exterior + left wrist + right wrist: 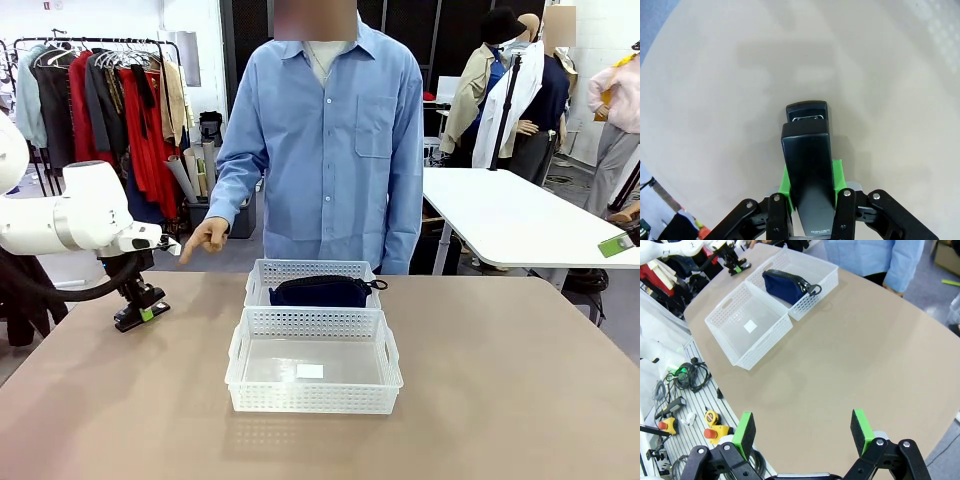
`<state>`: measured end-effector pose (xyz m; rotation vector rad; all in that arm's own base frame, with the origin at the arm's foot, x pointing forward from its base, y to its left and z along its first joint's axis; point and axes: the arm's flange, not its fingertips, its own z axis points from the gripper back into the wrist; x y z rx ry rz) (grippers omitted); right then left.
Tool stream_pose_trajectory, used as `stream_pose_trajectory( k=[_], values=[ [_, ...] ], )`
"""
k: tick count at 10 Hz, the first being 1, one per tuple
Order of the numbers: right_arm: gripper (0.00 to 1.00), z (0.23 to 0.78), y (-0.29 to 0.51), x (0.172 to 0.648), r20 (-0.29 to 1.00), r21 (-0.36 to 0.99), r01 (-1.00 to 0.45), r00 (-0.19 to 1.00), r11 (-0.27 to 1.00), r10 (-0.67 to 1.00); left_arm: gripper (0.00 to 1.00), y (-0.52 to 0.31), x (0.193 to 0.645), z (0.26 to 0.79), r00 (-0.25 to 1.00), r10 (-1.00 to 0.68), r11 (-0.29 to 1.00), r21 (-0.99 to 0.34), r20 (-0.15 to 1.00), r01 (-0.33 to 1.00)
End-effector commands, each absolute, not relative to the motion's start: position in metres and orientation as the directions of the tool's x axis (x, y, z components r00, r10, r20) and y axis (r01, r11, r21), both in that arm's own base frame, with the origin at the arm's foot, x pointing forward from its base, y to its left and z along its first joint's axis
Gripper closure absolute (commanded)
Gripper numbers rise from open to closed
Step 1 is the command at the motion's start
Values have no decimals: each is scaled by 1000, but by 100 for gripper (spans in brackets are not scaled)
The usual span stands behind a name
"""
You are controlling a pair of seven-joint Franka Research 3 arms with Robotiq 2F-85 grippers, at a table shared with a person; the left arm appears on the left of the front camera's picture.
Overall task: Distribute items into two baskets.
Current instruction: Pick up the Stapler that the person points to.
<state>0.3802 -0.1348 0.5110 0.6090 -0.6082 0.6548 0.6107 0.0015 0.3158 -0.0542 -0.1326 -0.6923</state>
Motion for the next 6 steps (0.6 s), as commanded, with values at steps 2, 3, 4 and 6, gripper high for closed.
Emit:
stream_pose_trajectory(
  k=[2, 3, 4, 6],
  values=[
    [0, 512, -136, 380, 676, 314, -703, 637, 638, 370, 100, -2, 602, 364, 770, -619, 781, 12, 153, 625],
    [0, 512, -136, 380, 676, 314, -703, 637, 638, 370, 100, -3, 591, 389, 761, -629, 773, 21, 159, 635],
    [0, 512, -136, 380, 676, 314, -703, 637, 638, 370, 100, -4, 578, 414, 753, -634, 767, 25, 176, 641],
    [0, 512, -136, 380, 676, 314, -703, 637, 638, 370, 100, -8, 550, 467, 731, -659, 745, 16, 177, 667]
  ],
)
